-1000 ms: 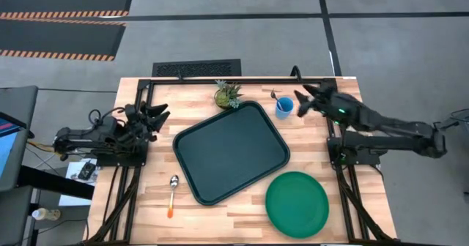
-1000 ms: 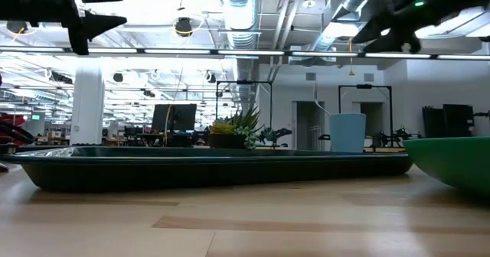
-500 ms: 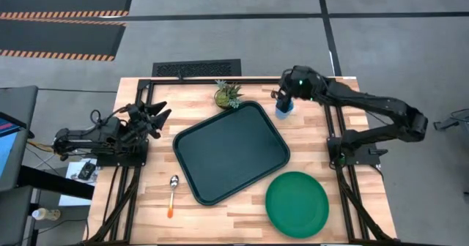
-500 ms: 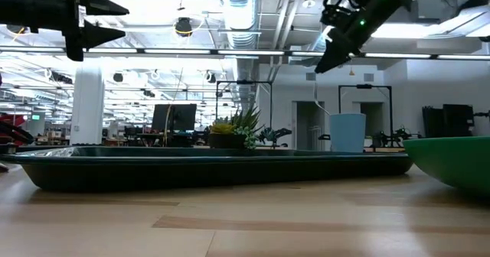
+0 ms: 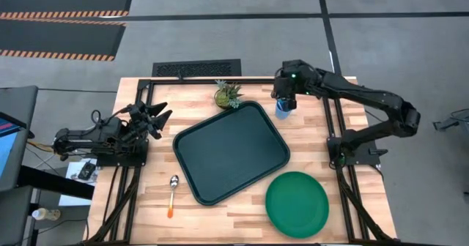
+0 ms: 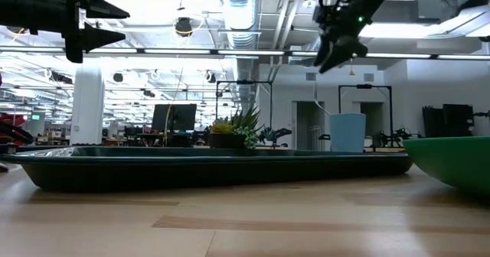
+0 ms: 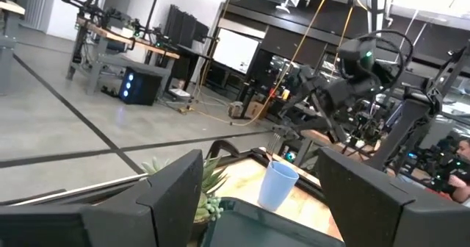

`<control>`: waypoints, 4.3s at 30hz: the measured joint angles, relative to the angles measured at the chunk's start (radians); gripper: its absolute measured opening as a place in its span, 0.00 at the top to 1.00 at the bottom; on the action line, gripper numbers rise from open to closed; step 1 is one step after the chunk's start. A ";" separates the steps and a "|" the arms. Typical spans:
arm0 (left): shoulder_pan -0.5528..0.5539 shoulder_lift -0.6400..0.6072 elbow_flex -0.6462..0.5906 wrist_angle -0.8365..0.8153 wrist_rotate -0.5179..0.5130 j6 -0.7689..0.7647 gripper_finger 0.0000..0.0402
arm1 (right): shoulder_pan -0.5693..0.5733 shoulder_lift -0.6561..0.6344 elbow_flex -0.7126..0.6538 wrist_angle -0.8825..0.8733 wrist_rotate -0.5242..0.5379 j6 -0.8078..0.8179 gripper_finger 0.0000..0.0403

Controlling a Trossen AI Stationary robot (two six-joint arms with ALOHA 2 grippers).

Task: Pick and place plate/cup/fork/spoon on tray
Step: Put the orange fork on the black serving tray

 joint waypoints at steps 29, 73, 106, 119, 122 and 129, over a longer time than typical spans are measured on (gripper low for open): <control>0.000 0.000 0.000 -0.035 -0.035 -0.005 0.37 | -0.002 0.125 0.044 -0.088 0.003 -0.160 0.55; 0.000 0.000 0.001 -0.053 -0.053 -0.014 0.37 | -0.002 0.125 0.043 -0.067 -0.026 -0.280 0.81; 0.000 0.000 0.001 -0.075 -0.054 -0.014 0.37 | 0.000 0.121 0.177 -0.173 0.087 -0.143 0.99; 0.000 0.000 0.001 -0.100 -0.054 -0.005 0.37 | 0.013 0.121 0.368 -0.321 0.083 -0.063 0.99; 0.000 0.000 0.001 -0.107 -0.054 -0.010 0.37 | 0.031 0.121 0.426 -0.339 0.079 -0.050 0.99; 0.000 0.000 0.001 -0.110 -0.054 -0.012 0.37 | 0.093 0.121 0.550 -0.448 0.030 0.016 1.00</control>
